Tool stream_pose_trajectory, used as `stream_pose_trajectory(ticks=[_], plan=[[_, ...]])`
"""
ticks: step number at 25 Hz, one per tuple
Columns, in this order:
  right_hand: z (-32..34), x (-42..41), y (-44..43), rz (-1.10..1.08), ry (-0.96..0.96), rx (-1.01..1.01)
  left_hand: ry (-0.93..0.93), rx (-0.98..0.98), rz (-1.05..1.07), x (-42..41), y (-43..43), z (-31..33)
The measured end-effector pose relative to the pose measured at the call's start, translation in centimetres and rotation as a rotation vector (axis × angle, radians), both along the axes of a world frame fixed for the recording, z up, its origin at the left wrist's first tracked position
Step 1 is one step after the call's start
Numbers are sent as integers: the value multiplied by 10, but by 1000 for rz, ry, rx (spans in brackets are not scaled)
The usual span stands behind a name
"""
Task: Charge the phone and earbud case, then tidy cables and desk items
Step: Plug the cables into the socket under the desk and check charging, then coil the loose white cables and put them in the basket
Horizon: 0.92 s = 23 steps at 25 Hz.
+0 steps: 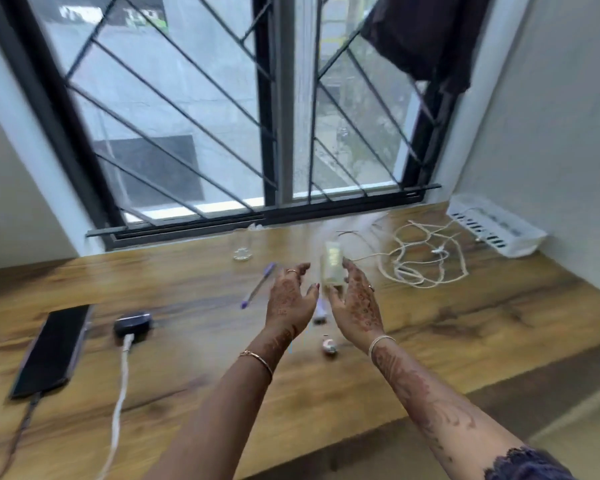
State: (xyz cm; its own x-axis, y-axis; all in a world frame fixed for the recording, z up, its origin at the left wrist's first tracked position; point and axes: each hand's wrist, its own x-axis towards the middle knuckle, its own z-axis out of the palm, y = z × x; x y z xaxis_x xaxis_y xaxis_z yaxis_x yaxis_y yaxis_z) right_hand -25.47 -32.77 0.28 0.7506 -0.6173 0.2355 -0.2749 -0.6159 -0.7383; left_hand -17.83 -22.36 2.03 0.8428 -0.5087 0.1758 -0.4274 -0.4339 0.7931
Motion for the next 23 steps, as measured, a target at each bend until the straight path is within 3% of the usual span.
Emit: stream_pose_trajectory(ticks=[10, 18, 23], plan=[[1, -132, -185, -126, 187, -22, 133, 4, -85, -98, -180, 6], [-18, -124, -272, -134, 111, -3, 94, 150, -78, -77, -285, -19], [-26, -85, -331, -76, 155, -183, 113, 199, -61, -46, -338, -34]])
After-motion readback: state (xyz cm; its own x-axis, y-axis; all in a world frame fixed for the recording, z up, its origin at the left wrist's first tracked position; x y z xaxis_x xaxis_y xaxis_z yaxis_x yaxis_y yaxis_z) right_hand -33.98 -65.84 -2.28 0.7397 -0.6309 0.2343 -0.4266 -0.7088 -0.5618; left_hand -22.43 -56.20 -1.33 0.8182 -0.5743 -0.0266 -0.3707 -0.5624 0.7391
